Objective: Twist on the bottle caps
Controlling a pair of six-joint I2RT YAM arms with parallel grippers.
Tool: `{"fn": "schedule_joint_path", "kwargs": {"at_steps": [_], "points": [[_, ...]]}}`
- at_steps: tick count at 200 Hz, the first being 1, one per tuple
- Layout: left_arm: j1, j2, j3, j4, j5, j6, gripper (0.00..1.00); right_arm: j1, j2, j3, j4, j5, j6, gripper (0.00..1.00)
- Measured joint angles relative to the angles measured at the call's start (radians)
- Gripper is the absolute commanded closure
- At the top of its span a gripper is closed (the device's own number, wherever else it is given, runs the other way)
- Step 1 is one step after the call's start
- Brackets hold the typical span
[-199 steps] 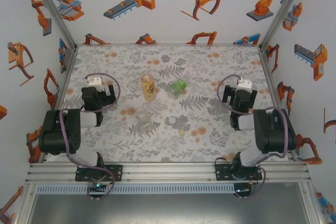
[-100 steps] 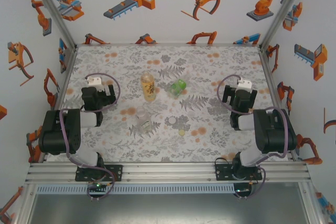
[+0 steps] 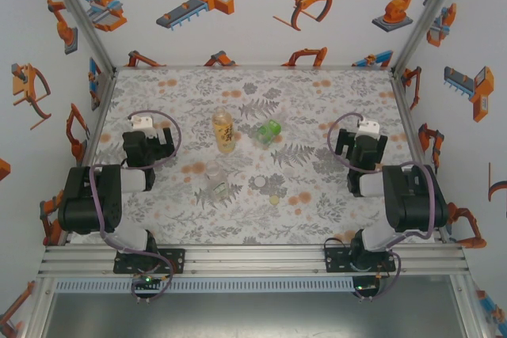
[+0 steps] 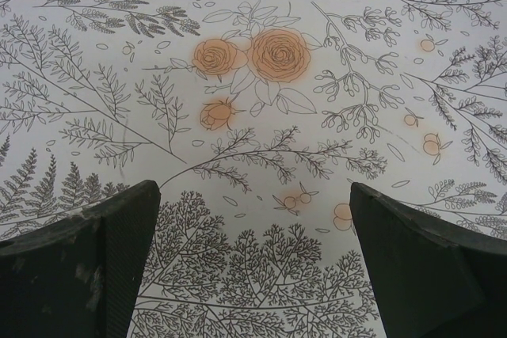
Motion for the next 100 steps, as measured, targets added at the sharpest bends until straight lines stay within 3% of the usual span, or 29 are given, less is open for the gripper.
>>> {"fn": "schedule_joint_path", "kwargs": {"at_steps": [37, 100], "points": [[-0.005, -0.142, 0.002, -0.111, -0.021, -0.004, 0.03, -0.001, -0.166, -0.029, -0.087, -0.052, -0.008, 0.08], [-0.123, -0.378, 0.164, -0.489, -0.237, -0.053, 0.03, -0.001, -0.385, 0.061, -0.357, -0.279, -0.021, 0.16]]}}
